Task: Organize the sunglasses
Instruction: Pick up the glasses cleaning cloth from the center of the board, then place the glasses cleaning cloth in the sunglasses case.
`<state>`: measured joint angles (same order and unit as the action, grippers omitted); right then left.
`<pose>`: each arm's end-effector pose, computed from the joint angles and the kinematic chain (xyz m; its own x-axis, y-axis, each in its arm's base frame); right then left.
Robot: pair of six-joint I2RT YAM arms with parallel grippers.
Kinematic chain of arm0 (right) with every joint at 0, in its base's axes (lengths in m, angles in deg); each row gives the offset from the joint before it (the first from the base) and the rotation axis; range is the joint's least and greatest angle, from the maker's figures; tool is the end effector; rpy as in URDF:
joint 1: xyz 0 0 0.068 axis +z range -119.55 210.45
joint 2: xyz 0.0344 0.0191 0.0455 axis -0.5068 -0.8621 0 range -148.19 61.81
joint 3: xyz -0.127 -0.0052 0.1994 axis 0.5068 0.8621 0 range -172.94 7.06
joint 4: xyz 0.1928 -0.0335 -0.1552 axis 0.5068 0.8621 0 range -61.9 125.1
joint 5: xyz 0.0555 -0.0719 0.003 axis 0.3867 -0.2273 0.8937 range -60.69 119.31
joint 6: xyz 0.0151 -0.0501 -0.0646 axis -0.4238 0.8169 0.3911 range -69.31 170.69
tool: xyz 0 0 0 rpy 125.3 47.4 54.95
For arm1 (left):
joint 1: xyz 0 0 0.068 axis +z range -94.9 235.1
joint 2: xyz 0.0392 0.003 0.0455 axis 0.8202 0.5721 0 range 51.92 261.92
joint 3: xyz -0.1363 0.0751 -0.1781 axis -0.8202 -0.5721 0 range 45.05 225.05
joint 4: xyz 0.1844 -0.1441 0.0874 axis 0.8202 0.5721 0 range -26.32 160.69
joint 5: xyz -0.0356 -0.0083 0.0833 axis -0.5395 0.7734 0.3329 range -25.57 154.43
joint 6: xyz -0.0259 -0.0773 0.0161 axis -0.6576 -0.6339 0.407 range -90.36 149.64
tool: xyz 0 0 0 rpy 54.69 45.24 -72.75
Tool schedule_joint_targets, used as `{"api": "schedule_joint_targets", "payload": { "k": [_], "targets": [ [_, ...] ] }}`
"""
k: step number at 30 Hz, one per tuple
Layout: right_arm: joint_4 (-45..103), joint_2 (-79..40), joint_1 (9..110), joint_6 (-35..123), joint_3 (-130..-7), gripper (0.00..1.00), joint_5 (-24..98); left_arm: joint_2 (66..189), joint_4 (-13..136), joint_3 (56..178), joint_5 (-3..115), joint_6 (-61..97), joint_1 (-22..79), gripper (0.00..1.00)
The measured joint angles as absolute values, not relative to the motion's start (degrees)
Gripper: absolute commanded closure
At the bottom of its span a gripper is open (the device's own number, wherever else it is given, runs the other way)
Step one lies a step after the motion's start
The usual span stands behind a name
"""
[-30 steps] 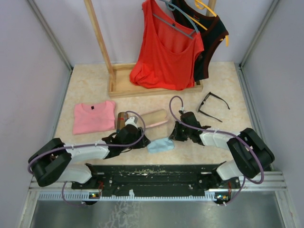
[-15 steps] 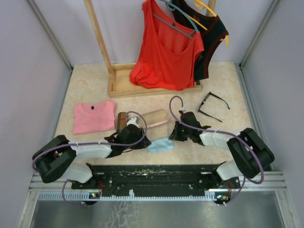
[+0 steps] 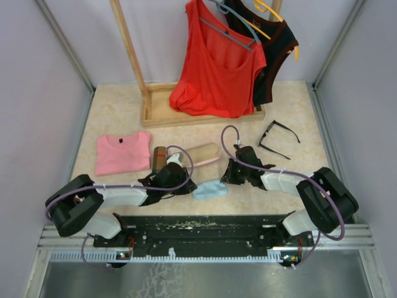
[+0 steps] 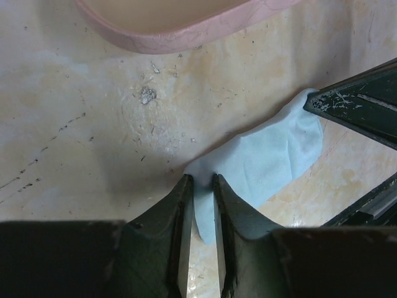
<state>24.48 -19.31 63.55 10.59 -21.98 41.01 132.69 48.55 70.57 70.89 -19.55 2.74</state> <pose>0.2194 0.1606 0.0819 -0.8967 0.1684 -0.4094 -0.0914 0.8346 0.5433 0.1758 -0.2147 0.0859 -0.8130 -0.1774 -0.5546 0.1821 0.8273 -0.5315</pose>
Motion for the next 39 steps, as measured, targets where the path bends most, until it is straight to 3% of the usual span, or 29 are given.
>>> {"api": "schedule_joint_targets", "payload": {
  "k": [5,8,27,39],
  "targets": [
    [24.48,-19.31,63.55,10.62,-21.98,1.00,41.04,132.91,48.72,70.57,70.97,-19.33,2.74,0.87],
    [24.37,-19.31,63.55,10.70,-21.98,1.00,41.10,132.91,48.77,70.57,71.04,-19.02,2.74,1.00],
    [23.28,-15.20,63.55,12.39,-22.39,1.00,40.93,125.81,48.70,70.66,73.57,-14.17,2.85,1.00],
    [24.87,-18.13,63.59,15.42,-33.41,1.00,37.45,125.79,48.68,73.98,75.59,-10.76,6.15,1.00]
  ]
}}
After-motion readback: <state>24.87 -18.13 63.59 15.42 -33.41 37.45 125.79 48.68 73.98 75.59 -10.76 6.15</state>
